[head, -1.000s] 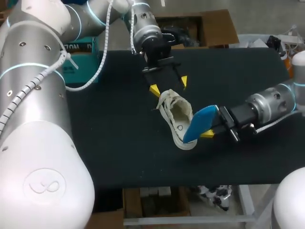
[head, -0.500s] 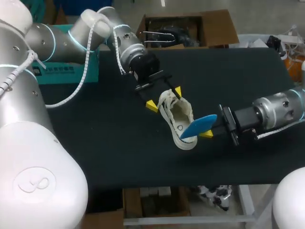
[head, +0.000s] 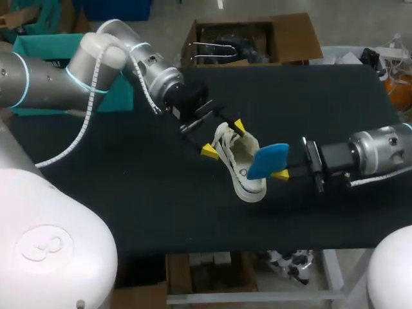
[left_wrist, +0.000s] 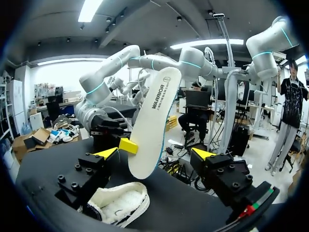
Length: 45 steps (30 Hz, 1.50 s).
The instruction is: Open the shoe tongue, take the insole out of the shoe, put the insole back into the shoe, and pack the shoe into the shoebox
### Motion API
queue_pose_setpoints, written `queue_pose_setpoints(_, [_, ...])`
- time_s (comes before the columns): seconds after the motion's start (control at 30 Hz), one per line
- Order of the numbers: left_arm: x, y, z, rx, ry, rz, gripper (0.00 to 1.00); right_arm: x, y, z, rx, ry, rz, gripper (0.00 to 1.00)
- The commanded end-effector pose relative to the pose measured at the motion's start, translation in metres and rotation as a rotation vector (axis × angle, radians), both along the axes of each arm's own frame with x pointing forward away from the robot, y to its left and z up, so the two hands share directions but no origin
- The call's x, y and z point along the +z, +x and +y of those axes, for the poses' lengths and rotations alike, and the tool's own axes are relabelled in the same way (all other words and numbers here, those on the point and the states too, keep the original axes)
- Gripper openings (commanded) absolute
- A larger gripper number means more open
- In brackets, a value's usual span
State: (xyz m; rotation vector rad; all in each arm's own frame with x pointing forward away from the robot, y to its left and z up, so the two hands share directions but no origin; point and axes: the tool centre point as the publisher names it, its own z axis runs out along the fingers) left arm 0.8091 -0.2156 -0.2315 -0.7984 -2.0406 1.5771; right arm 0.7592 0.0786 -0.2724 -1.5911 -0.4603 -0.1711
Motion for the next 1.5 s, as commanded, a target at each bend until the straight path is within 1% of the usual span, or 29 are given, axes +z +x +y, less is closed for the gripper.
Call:
queue_pose_setpoints(0.03, [-0.010,-0.023,-0.005,0.671,-0.108,-0.194,1.00,-0.002,-0.001,0.002,-0.014,-0.001,-0.043,0.00])
queue_pose_setpoints(0.07, [-0.014,-0.028,-0.006,0.689,-0.127,-0.221,1.00,-0.004,-0.001,0.001,-0.014,0.011,-0.050,0.00])
queue_pose_setpoints(0.1, [-0.017,-0.031,-0.006,0.683,-0.149,-0.205,1.00,-0.005,-0.001,-0.001,-0.034,0.018,-0.059,0.00])
queue_pose_setpoints(0.13, [-0.020,-0.034,-0.007,0.716,-0.152,-0.251,1.00,-0.006,0.000,-0.002,-0.046,0.017,-0.062,0.00])
queue_pose_setpoints(0.17, [-0.024,-0.037,-0.009,0.732,-0.159,-0.280,1.00,-0.007,0.001,-0.002,-0.056,0.021,-0.070,0.00])
queue_pose_setpoints(0.2, [-0.027,-0.037,-0.010,0.735,-0.176,-0.268,1.00,-0.008,0.001,-0.002,-0.072,0.021,-0.075,0.00])
queue_pose_setpoints(0.27, [-0.032,-0.040,-0.012,0.785,-0.207,-0.312,1.00,-0.009,0.003,0.000,-0.090,0.025,-0.086,0.00])
queue_pose_setpoints(0.3, [-0.034,-0.040,-0.012,0.792,-0.227,-0.296,1.00,-0.010,0.004,0.002,-0.088,0.027,-0.087,0.00])
queue_pose_setpoints(0.37, [-0.037,-0.039,-0.015,0.839,-0.254,-0.322,1.00,-0.013,0.006,0.004,-0.100,0.022,-0.086,0.00])
queue_pose_setpoints(0.4, [-0.038,-0.038,-0.016,0.840,-0.261,-0.311,1.00,-0.014,0.007,0.006,-0.093,0.026,-0.086,0.00])
queue_pose_setpoints(0.43, [-0.039,-0.038,-0.018,0.858,-0.280,-0.319,1.00,-0.015,0.008,0.007,-0.104,0.024,-0.087,0.00])
queue_pose_setpoints(0.47, [-0.040,-0.037,-0.019,0.889,-0.286,-0.330,1.00,-0.016,0.009,0.007,-0.103,0.025,-0.087,0.00])
queue_pose_setpoints(0.5, [-0.041,-0.036,-0.021,0.882,-0.290,-0.318,1.00,-0.017,0.009,0.008,-0.101,0.025,-0.088,0.00])
queue_pose_setpoints(0.57, [-0.042,-0.033,-0.025,0.914,-0.293,-0.336,1.00,-0.018,0.011,0.009,-0.097,0.034,-0.092,0.00])
queue_pose_setpoints(0.6, [-0.043,-0.032,-0.027,0.899,-0.281,-0.318,1.00,-0.019,0.011,0.009,-0.097,0.037,-0.093,0.00])
queue_pose_setpoints(0.67, [-0.043,-0.030,-0.031,0.910,-0.280,-0.329,0.87,-0.019,0.012,0.010,-0.100,0.037,-0.093,0.00])
queue_pose_setpoints(0.77, [-0.044,-0.028,-0.035,0.908,-0.278,-0.328,0.47,-0.020,0.012,0.010,-0.098,0.039,-0.093,0.00])
queue_pose_setpoints(0.8, [-0.044,-0.028,-0.036,0.908,-0.280,-0.329,0.43,-0.020,0.012,0.010,-0.098,0.040,-0.094,0.00])
queue_pose_setpoints(0.9, [-0.044,-0.027,-0.041,0.898,-0.275,-0.332,0.38,-0.020,0.012,0.011,-0.099,0.041,-0.094,0.00])
queue_pose_setpoints(0.93, [-0.044,-0.027,-0.042,0.893,-0.272,-0.334,0.31,-0.020,0.011,0.011,-0.099,0.041,-0.095,0.00])
queue_pose_setpoints(0.97, [-0.044,-0.026,-0.043,0.895,-0.270,-0.337,0.21,-0.019,0.011,0.011,-0.100,0.041,-0.096,0.00])
queue_pose_setpoints(1.0, [-0.044,-0.026,-0.044,0.891,-0.268,-0.335,0.07,-0.019,0.011,0.011,-0.100,0.041,-0.097,0.00])
queue_pose_setpoints(1.03, [-0.045,-0.025,-0.045,0.890,-0.264,-0.338,0.00,-0.019,0.010,0.011,-0.102,0.041,-0.098,0.00])
queue_pose_setpoints(1.17, [-0.046,-0.024,-0.045,0.876,-0.258,-0.342,0.00,-0.019,0.010,0.010,-0.105,0.041,-0.098,0.00])
queue_pose_setpoints(1.33, [-0.048,-0.022,-0.046,0.824,-0.244,-0.382,0.00,-0.018,0.011,0.008,-0.095,0.042,-0.099,0.00])
queue_pose_setpoints(1.4, [-0.048,-0.022,-0.046,0.794,-0.236,-0.402,0.00,-0.018,0.011,0.008,-0.089,0.040,-0.103,0.48])
queue_pose_setpoints(1.43, [-0.048,-0.022,-0.045,0.769,-0.237,-0.412,0.00,-0.018,0.011,0.007,-0.084,0.039,-0.102,0.81])
queue_pose_setpoints(1.47, [-0.048,-0.022,-0.045,0.761,-0.235,-0.419,0.00,-0.018,0.012,0.007,-0.081,0.034,-0.104,1.00])
queue_pose_setpoints(1.5, [-0.048,-0.021,-0.044,0.743,-0.231,-0.435,0.00,-0.017,0.012,0.007,-0.078,0.031,-0.108,1.00])
